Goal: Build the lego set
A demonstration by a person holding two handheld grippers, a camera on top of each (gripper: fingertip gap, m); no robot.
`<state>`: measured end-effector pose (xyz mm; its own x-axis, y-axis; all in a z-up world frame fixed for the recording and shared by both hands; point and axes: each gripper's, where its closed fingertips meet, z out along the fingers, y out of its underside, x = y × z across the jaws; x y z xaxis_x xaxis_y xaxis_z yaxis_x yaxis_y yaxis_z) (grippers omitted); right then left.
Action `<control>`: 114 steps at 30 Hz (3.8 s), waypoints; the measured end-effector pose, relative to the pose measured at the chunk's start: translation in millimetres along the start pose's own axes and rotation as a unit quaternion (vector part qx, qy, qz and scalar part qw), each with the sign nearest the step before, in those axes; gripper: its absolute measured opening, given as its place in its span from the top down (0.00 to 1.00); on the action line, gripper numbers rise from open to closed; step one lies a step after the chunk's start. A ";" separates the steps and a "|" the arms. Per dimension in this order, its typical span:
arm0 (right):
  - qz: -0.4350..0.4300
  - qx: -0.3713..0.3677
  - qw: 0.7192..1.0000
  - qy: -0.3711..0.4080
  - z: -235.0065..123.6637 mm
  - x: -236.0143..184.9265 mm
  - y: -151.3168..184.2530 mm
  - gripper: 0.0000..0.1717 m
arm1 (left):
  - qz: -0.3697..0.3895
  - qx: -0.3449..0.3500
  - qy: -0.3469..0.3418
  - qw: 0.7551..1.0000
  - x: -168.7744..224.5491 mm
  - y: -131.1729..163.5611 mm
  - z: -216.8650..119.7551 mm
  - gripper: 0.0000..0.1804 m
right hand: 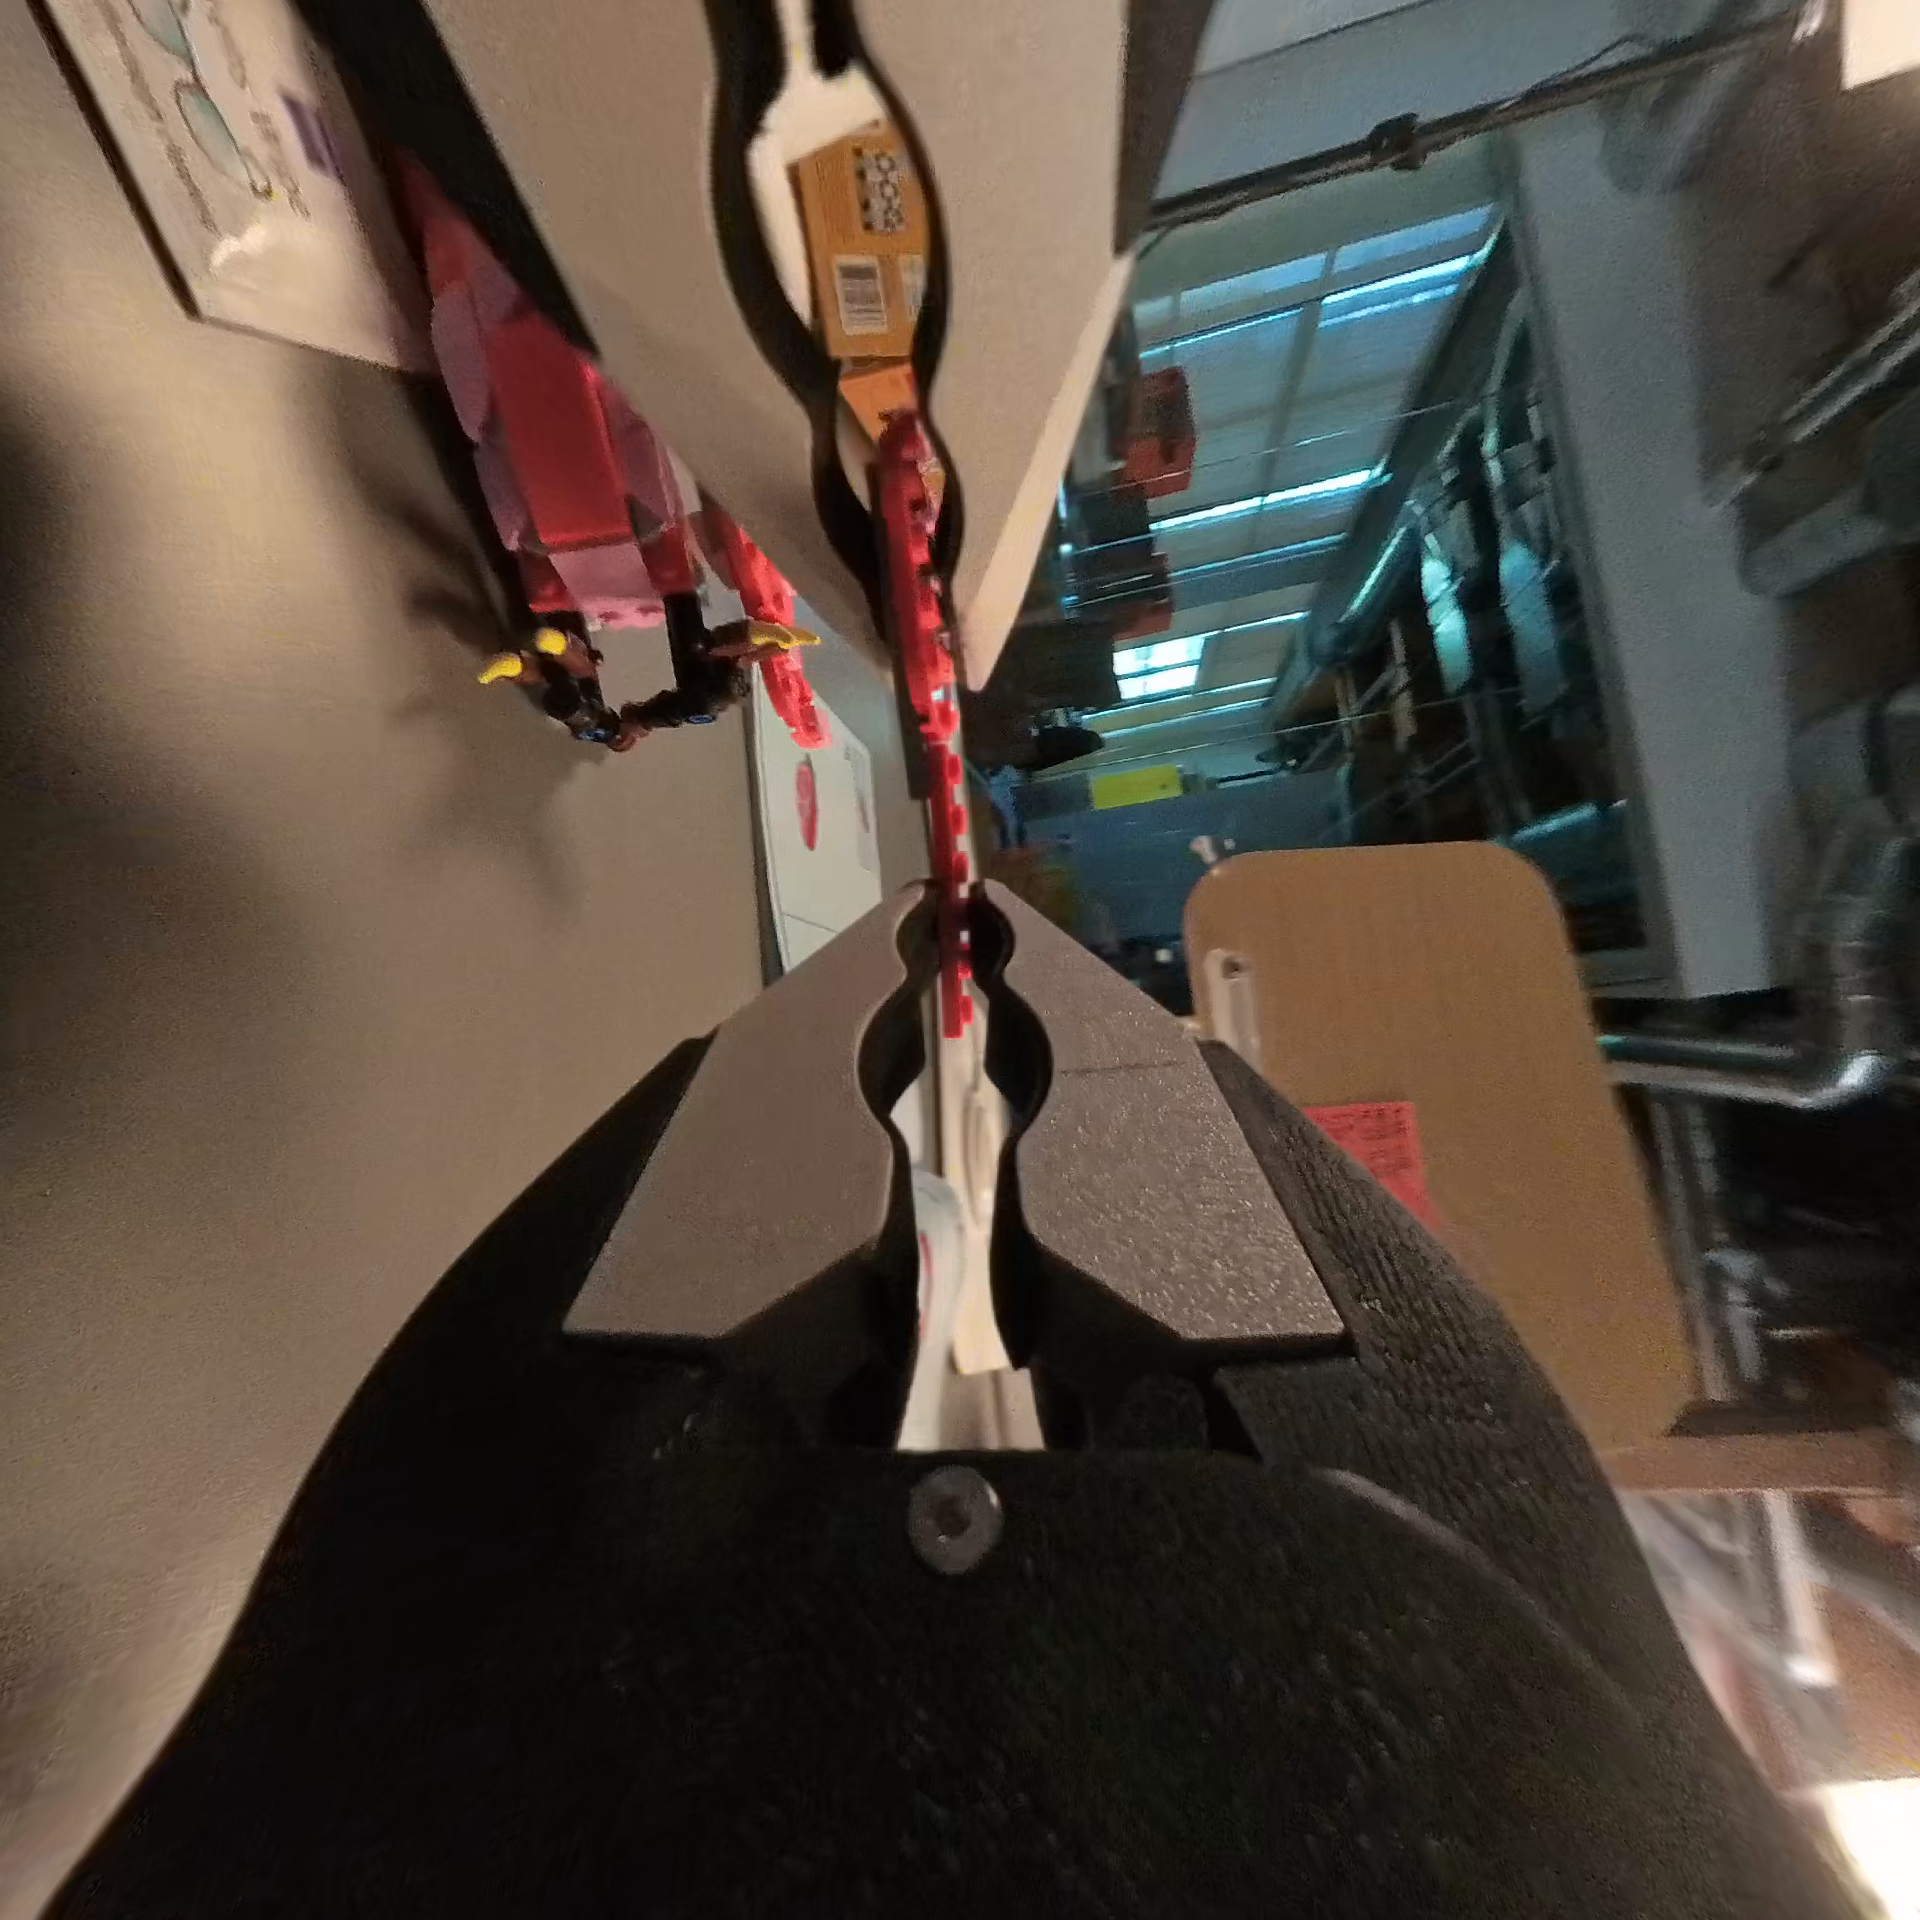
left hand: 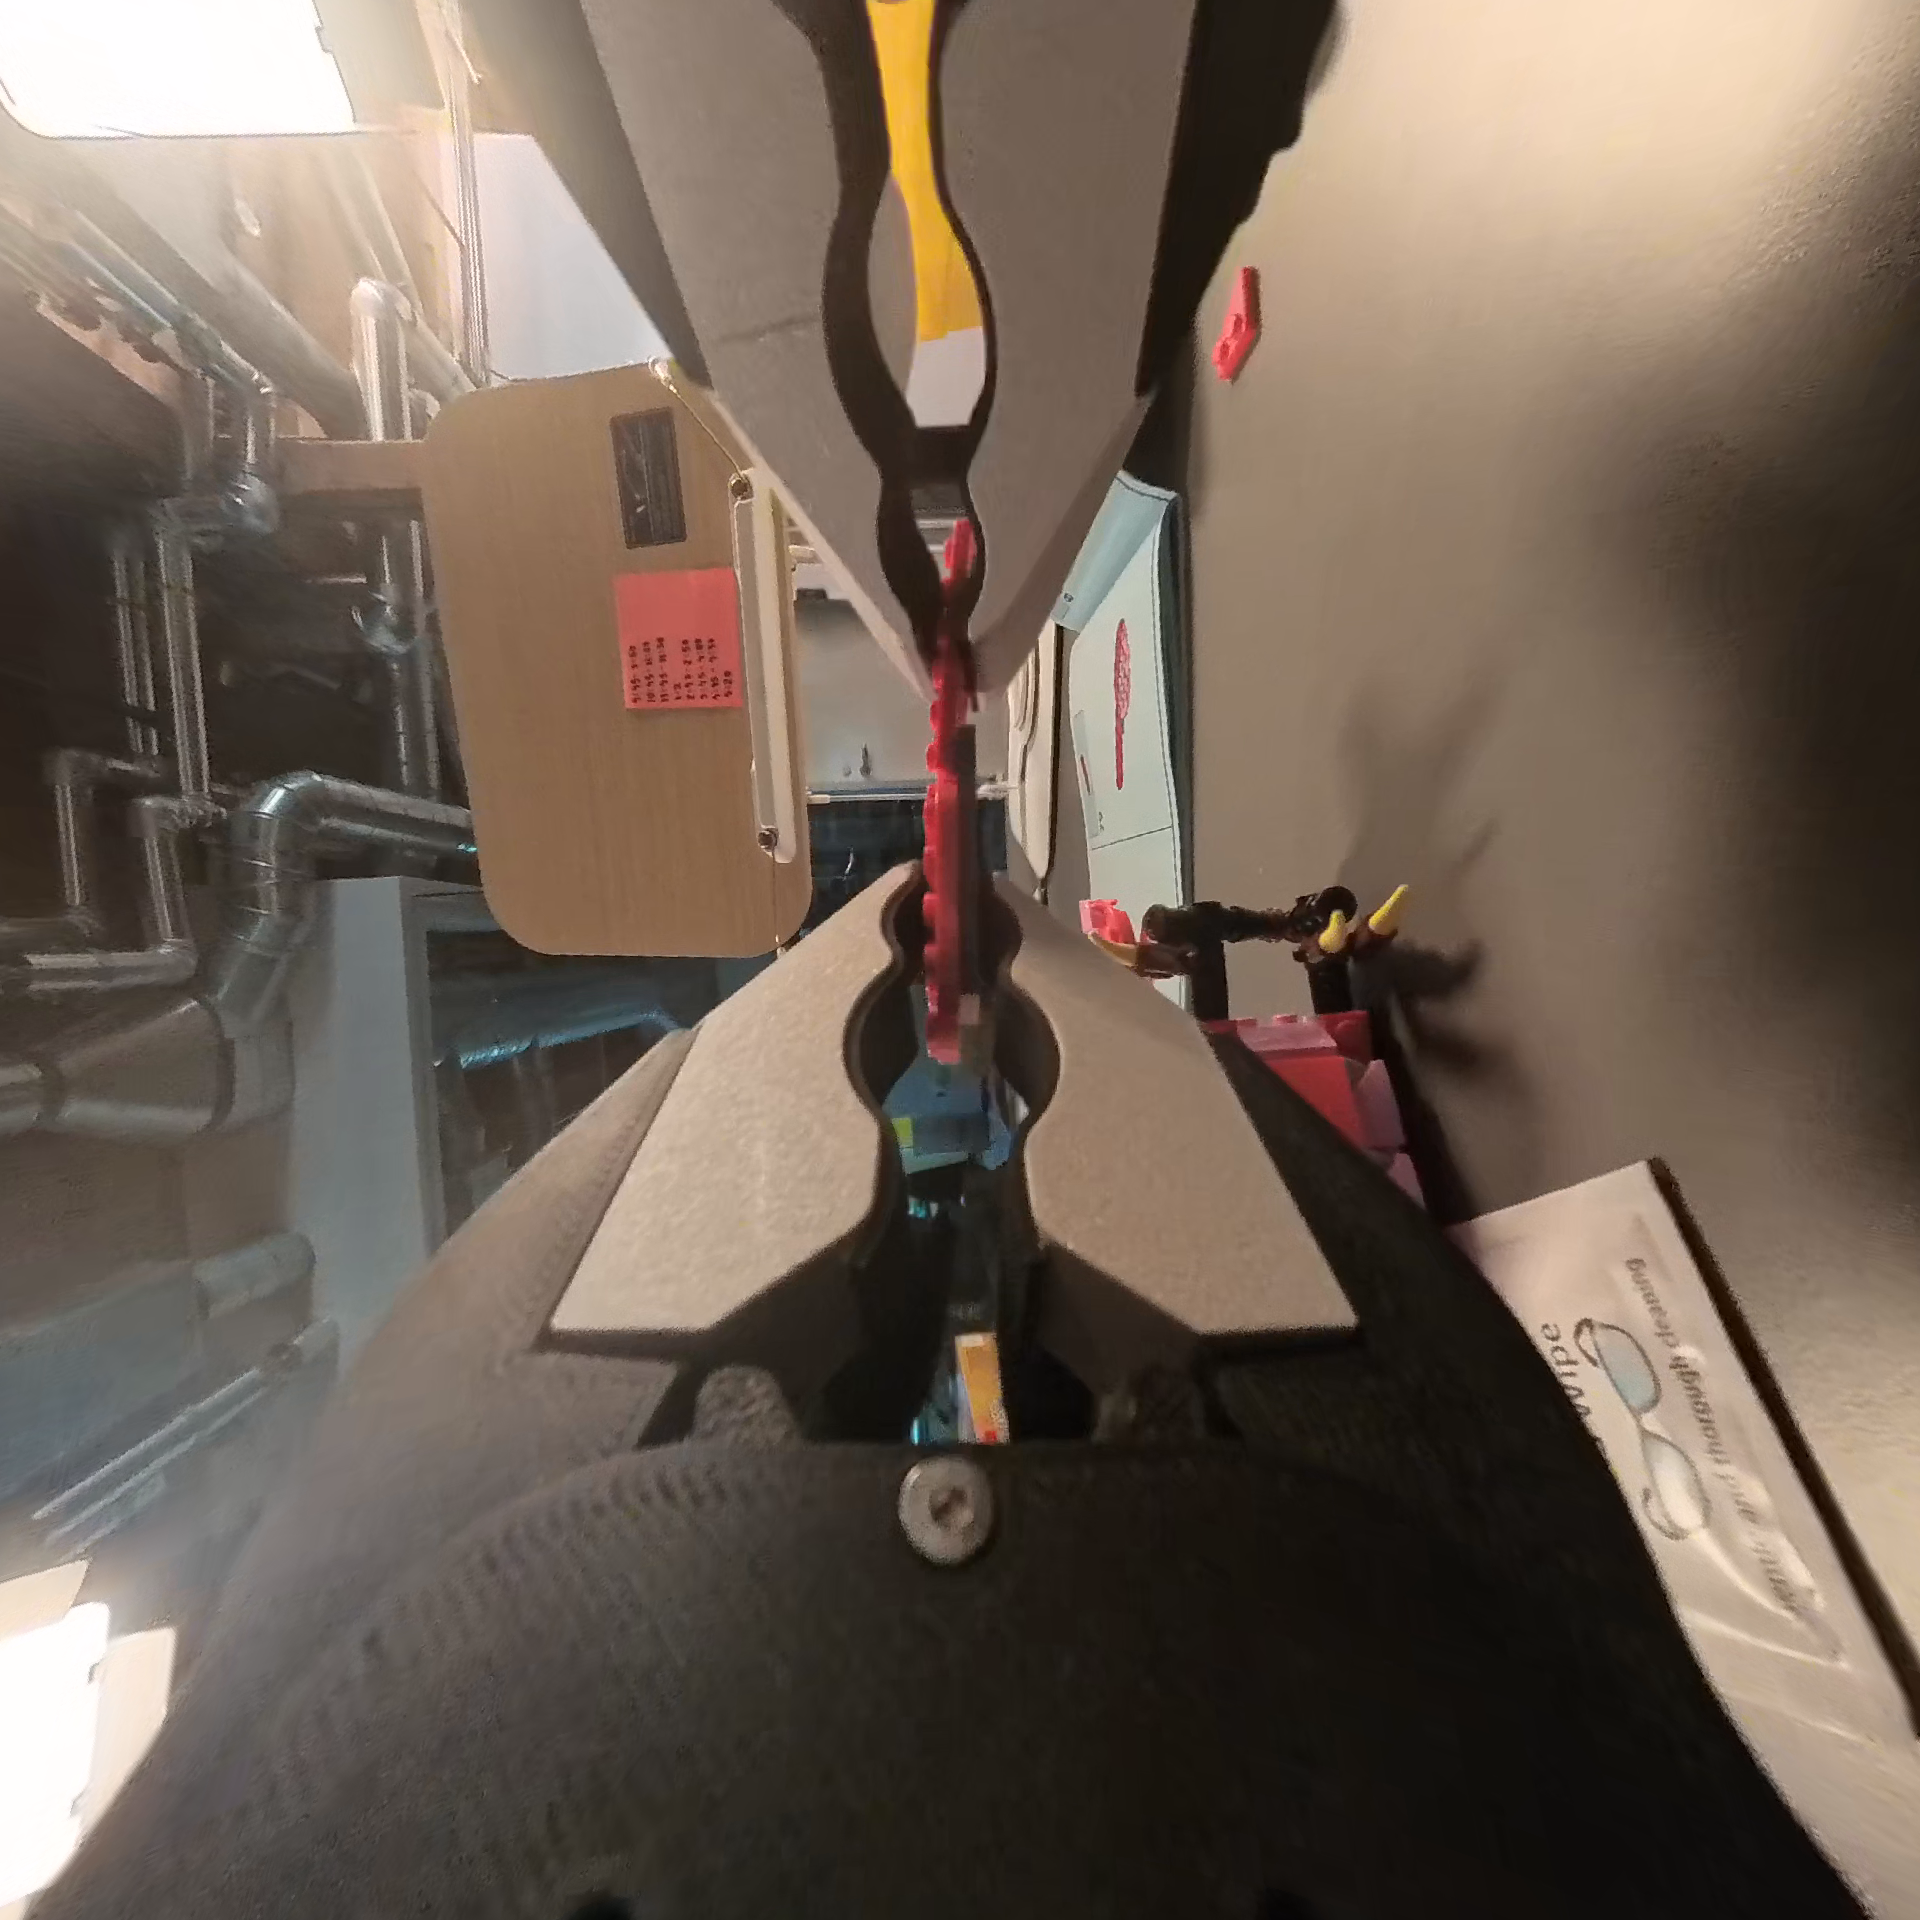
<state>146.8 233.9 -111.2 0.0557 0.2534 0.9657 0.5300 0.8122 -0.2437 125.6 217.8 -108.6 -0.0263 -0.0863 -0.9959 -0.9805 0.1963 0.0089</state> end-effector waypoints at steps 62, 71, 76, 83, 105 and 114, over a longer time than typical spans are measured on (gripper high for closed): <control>-0.110 -0.017 0.992 0.052 -3.3 0.9 -7.1 0.99 | -0.088 0.062 0.031 0.994 4.3 -3.4 -5.4 0.96; -0.112 0.024 0.993 0.038 -9.2 -1.4 -10.4 0.99 | -0.125 0.099 0.045 0.986 4.2 -10.9 -9.1 0.96; -0.102 0.016 0.994 0.038 -7.2 -1.4 -10.5 0.99 | -0.135 0.094 0.042 0.986 1.9 -8.7 -8.7 0.96; -0.134 0.005 0.990 0.053 -5.8 -0.4 -10.4 0.99 | -0.155 0.090 0.051 0.983 1.5 -6.6 -8.2 0.95; -0.106 0.002 0.994 -0.036 -6.6 -23.5 -4.1 0.94 | -0.138 0.073 0.094 0.983 19.0 -7.9 -4.8 0.96; -0.108 0.003 0.992 -0.061 -7.6 -30.2 -4.7 0.93 | -0.133 0.068 0.119 0.982 25.7 -9.2 -5.9 0.97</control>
<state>149.0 218.4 -138.5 -0.1609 0.1341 0.9778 0.5138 0.8573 -0.0330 132.8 208.0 -133.8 0.1670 -0.3743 -0.9122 -0.9242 0.2630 -0.2771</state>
